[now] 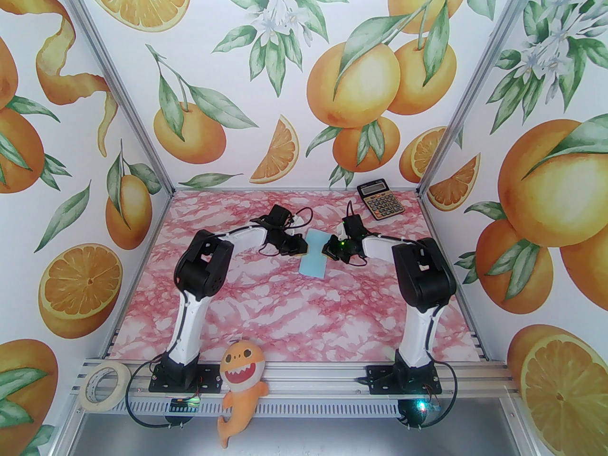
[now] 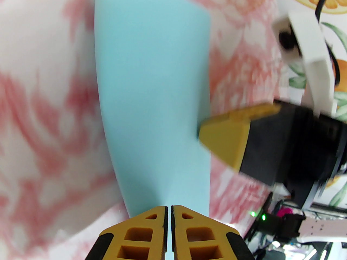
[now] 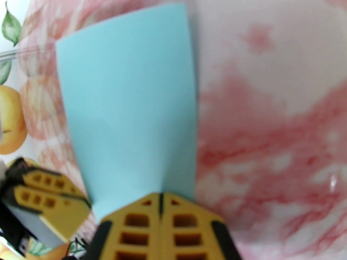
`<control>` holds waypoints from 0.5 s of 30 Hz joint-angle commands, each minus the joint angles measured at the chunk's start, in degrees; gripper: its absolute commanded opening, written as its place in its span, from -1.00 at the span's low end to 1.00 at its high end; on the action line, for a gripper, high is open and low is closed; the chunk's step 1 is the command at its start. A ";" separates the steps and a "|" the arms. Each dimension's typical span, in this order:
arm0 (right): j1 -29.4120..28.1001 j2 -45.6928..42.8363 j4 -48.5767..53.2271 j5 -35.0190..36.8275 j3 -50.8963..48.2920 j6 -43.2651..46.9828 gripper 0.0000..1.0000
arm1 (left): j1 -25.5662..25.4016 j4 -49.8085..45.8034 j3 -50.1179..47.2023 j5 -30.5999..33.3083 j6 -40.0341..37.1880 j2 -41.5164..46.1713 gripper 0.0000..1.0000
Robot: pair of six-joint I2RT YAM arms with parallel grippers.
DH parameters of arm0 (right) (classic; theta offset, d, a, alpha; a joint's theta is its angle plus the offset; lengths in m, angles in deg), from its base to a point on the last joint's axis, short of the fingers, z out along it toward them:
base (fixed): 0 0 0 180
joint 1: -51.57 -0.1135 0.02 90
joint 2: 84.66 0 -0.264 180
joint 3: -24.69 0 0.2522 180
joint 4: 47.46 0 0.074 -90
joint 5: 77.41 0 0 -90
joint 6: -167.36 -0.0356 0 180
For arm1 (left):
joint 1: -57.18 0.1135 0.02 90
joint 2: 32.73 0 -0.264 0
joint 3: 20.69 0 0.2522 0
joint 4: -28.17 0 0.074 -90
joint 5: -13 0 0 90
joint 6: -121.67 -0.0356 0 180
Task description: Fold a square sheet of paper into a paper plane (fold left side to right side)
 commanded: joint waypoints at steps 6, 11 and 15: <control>-0.42 2.48 1.68 0.72 2.12 1.57 -1.00 | 1.24 -5.01 11.88 -3.86 -4.68 -7.69 -0.75; -0.45 2.25 1.56 0.45 2.38 1.83 -1.00 | 1.44 -6.48 13.55 -4.05 -6.04 -9.44 -0.75; -0.42 0.78 1.48 -0.22 3.08 2.34 -1.00 | 1.61 -6.42 12.42 -2.62 -6.25 -9.37 -0.78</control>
